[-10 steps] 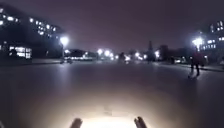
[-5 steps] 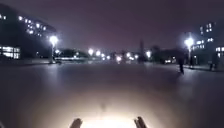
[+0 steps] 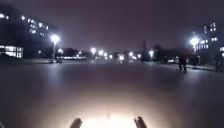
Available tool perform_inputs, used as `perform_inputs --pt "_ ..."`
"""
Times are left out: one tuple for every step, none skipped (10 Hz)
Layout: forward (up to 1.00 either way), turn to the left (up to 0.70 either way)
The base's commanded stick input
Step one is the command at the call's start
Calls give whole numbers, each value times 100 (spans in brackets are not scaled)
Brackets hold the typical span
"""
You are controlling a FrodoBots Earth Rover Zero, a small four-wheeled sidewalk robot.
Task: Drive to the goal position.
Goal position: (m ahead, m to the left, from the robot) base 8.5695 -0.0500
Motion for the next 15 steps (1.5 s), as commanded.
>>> perform_inputs --pt "100 0" --pt "100 0" --pt "100 0" --pt "100 0" --pt "100 0" --pt "100 0" --pt "100 0" --pt "100 0" --pt "100 0" --pt "100 0" --pt "100 0" --pt "100 -34" --pt "100 -39" --pt "100 -40" --pt "100 -40"
